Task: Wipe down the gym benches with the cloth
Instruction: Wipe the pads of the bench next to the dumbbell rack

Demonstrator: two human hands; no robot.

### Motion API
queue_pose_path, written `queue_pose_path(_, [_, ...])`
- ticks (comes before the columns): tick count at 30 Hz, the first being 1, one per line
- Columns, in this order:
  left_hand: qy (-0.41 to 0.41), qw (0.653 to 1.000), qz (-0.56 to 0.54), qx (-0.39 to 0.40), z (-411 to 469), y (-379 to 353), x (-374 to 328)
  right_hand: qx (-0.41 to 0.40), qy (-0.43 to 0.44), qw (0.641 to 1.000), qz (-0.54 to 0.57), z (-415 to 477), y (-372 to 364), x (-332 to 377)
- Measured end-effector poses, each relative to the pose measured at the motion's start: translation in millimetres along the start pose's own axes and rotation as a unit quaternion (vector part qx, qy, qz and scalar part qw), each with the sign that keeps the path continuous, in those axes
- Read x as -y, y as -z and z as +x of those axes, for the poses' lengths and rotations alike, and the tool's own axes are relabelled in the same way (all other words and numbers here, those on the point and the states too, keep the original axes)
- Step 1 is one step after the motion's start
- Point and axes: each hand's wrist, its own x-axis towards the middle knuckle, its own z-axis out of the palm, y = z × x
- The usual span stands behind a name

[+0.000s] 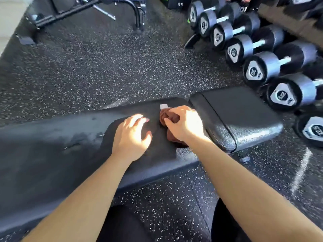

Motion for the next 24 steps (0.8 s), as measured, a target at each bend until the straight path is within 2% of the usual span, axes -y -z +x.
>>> queue_pose_path(4, [0.007,1.0,-0.015,0.008,-4.0,-2.2,3.3,0.009,-0.028,0.999,-0.015,2.3,-10.7,13.5])
queue_pose_path(11, [0.003,0.999,-0.022,0.028,-6.3,-0.7,5.3,-0.013,0.005,1.0,-0.016,-58.2,-10.9,5.8])
queue_pose_path(18, [0.014,0.999,-0.03,0.02,-3.0,2.4,3.8,-0.033,-0.01,0.999,-0.012,-19.1,-16.4,12.8])
queue_pose_path(24, [0.017,0.999,-0.028,0.027,-3.8,2.3,4.2,0.007,-0.006,1.0,-0.019,21.9,-23.3,24.4])
